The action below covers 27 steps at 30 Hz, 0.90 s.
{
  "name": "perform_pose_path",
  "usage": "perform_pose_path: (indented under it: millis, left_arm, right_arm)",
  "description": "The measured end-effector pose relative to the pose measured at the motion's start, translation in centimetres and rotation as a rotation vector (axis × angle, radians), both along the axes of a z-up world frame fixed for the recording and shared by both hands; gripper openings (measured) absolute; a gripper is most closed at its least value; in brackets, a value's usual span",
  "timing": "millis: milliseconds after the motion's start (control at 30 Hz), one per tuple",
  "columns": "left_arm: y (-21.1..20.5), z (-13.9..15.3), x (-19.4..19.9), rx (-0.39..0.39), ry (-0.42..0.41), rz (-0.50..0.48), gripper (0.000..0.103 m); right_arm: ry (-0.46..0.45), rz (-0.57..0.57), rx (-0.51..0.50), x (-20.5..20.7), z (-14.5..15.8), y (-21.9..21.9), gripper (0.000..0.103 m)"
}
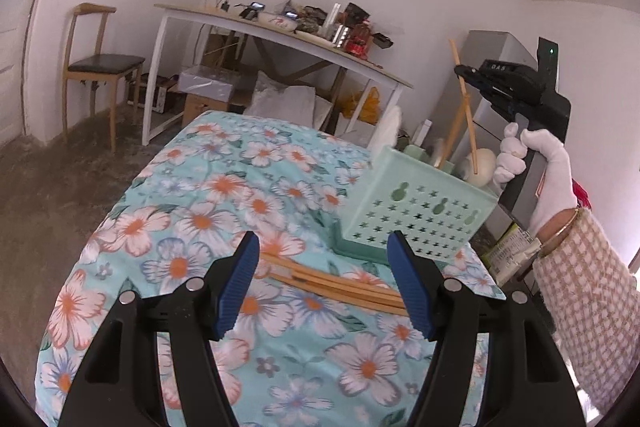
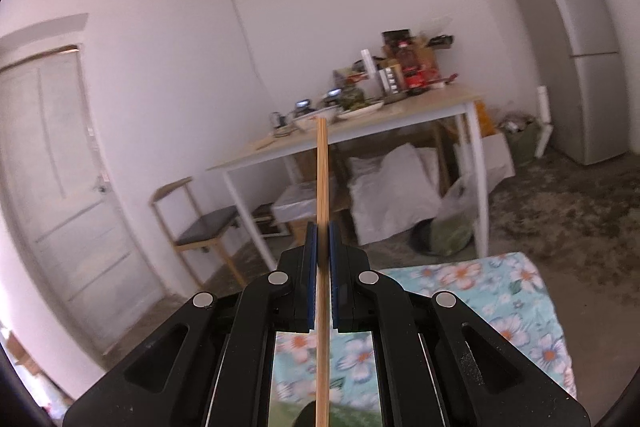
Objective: Organize utensils
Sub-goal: 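Lower the chopstick into the green holder and open the right tool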
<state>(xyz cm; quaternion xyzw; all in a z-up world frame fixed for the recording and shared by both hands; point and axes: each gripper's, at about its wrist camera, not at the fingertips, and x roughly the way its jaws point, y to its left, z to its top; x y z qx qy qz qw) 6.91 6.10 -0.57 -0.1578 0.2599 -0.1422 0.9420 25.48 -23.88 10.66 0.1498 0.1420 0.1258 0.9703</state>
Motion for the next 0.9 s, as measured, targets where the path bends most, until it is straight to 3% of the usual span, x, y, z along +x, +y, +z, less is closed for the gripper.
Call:
perform_pose_path:
  millis: [300,533,900]
  left_arm:
    - [0.4,-0.7,0.4,-0.005,0.014,0.011,0.064]
    - [0.2,-0.6,0.4,-0.004,0.008,0.005,0.064]
    - [-0.2,-0.5,0.3,-0.015,0.009,0.005,0.064]
  right_arm:
    - [0.023,-0.095,-0.064,1.0,-1.9,0.4,0.004]
    - [0.01,-0.103,-0.127,0.6,-1.9,1.3,0.004]
    - [0.021,-0.072,-0.118,-2.4,-2.0,0.0,0.01]
